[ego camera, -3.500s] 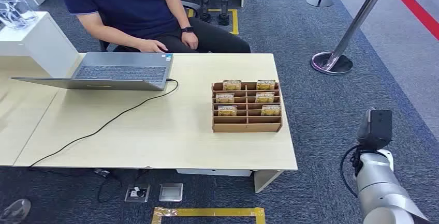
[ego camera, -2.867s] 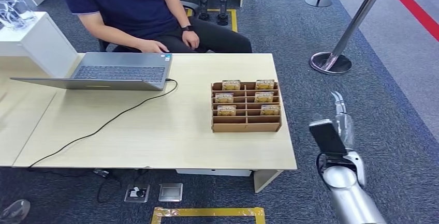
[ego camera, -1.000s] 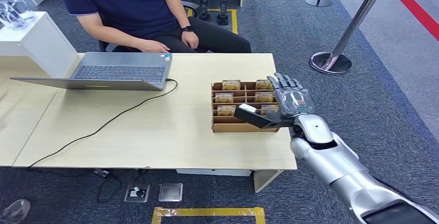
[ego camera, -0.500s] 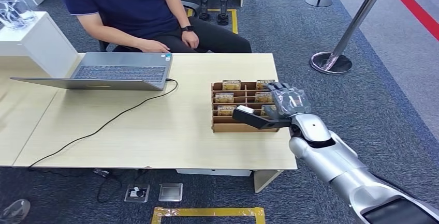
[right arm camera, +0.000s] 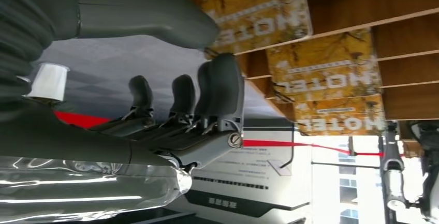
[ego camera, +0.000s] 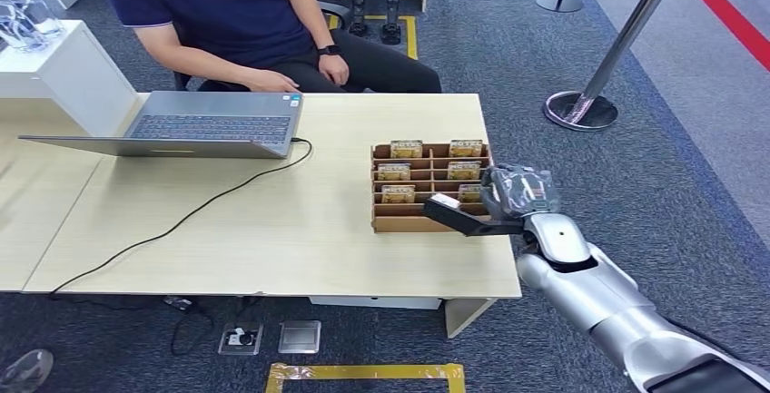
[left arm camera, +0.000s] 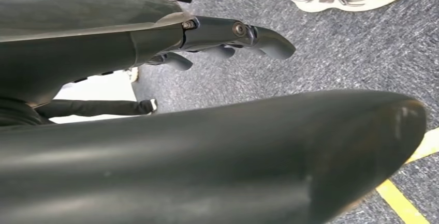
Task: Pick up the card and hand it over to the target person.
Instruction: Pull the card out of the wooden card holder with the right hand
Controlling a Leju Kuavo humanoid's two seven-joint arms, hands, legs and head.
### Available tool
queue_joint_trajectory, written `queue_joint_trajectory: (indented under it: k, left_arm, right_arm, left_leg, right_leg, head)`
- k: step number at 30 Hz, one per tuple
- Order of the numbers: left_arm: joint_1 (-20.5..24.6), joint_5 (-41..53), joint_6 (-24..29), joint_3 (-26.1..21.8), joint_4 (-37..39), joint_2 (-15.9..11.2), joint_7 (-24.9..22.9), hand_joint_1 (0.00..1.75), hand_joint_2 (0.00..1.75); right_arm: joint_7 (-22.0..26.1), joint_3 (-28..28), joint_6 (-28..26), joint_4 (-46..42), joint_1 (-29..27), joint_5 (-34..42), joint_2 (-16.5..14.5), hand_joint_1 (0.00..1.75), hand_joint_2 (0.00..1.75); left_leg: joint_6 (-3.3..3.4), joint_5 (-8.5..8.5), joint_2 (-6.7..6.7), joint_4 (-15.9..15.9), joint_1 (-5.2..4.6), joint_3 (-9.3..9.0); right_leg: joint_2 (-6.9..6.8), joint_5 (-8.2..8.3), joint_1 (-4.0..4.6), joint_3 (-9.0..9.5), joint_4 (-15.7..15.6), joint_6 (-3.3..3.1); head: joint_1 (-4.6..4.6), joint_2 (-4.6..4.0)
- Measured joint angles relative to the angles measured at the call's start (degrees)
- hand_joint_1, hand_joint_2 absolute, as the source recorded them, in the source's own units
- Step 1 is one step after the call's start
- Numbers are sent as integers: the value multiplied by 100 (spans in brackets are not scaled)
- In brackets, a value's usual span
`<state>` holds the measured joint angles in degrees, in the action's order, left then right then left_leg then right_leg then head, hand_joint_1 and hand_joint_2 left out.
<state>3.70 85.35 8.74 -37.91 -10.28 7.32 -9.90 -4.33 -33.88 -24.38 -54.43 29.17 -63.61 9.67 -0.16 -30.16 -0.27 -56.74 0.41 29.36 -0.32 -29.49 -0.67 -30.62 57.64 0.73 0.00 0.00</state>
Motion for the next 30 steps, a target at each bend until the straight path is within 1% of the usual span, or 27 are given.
queue_joint_trajectory:
  k: [3,5,9,12,17,22,28,30]
  left_arm:
    - [-5,-19,3,-21,-2,-1,-14,0,0]
    - [-6,-28,7,-31,-3,-3,-18,0,0]
    - [-6,-35,22,-40,-6,-11,-28,0,0]
    - [-4,-25,35,-32,-5,-13,-26,0,0]
    - [-1,0,45,-4,-7,-12,-12,0,0]
    - [3,34,40,35,-7,-9,1,0,0]
    - [13,111,45,123,-9,1,38,0,0]
    - [23,121,36,134,-9,6,31,0,0]
  right_arm:
    - [-4,7,18,-46,-29,-17,-52,96,175]
    - [-6,8,36,-53,-25,-35,-98,91,175]
    - [5,-12,67,-26,-4,-69,-177,73,175]
    - [21,-11,54,4,13,-103,-224,75,175]
    - [9,31,-33,-64,-11,-110,-250,65,175]
    - [-41,115,-146,-203,-81,-119,-238,69,175]
    - [-175,301,-275,-541,-273,-214,-182,52,175]
    - [-185,341,-279,-621,-313,-233,-168,49,175]
  left_leg:
    - [0,3,1,2,0,1]
    - [0,4,2,3,0,2]
    - [0,-1,0,-1,0,-1]
    - [0,-2,0,-2,0,-1]
    - [0,0,1,0,0,0]
    - [0,2,3,2,1,1]
    - [0,-2,0,-2,1,-2]
    - [0,-2,0,-1,1,-1]
  right_leg:
    - [1,3,0,-2,-2,-1]
    - [2,4,0,-2,-3,-1]
    - [0,-1,0,1,0,0]
    - [0,-2,0,1,1,1]
    - [2,1,0,0,0,0]
    - [3,3,1,-2,-2,-1]
    - [0,-2,0,2,1,1]
    - [0,-1,1,1,1,0]
  head:
    - [0,0]
    - [0,0]
    - [0,0]
    - [0,0]
    - [0,0]
    - [0,0]
    - [0,0]
    - [0,0]
